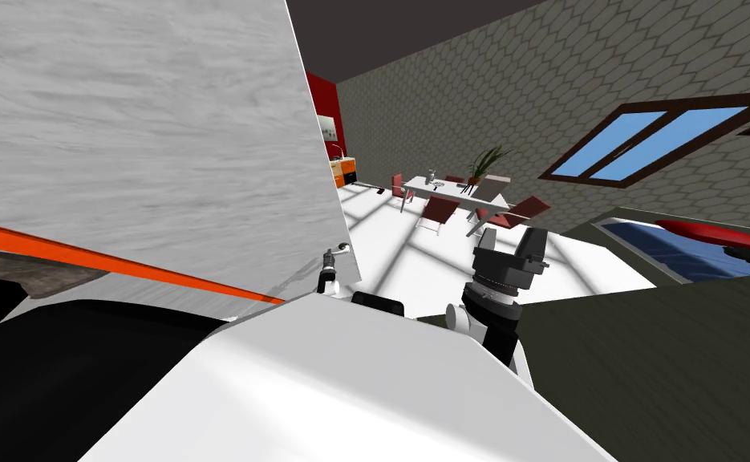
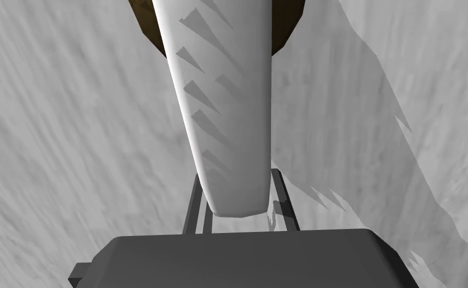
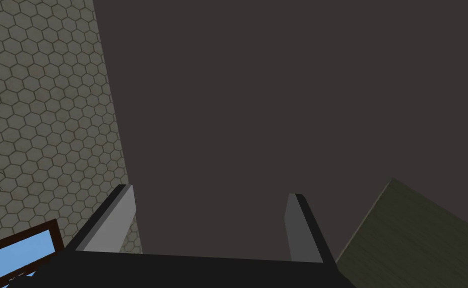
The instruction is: Push the door open
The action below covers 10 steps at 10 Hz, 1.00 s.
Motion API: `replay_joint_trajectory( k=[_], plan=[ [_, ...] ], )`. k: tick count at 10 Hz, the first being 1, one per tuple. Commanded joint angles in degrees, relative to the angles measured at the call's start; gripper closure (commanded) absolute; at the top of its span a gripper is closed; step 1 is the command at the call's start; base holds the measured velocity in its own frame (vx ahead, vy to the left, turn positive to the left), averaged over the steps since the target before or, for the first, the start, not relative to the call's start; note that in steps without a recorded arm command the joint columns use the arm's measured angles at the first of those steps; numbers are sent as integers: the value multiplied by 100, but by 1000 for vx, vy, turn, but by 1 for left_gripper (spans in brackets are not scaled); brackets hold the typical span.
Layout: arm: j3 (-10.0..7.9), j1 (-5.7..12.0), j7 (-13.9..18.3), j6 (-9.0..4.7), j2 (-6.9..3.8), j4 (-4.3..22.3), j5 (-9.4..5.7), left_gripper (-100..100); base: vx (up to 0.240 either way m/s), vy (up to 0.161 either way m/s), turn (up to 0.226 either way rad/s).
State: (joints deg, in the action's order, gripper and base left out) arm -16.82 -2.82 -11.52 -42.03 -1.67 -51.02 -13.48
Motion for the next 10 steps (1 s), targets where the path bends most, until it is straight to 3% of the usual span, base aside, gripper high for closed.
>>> replay_joint_trajectory(
  k=[1,8,9,10],
  plan=[
    [-141,80,-47,-121,12,57,-63,100,201,-24,81],
    [-449,82,-187,-143,420,34,-227,100,171,-43,60],
    [-494,-17,-175,-137,339,3,-238,100,42,-20,61],
    [-603,-33,-203,-151,166,-4,-307,100,104,40,35]
  ],
)
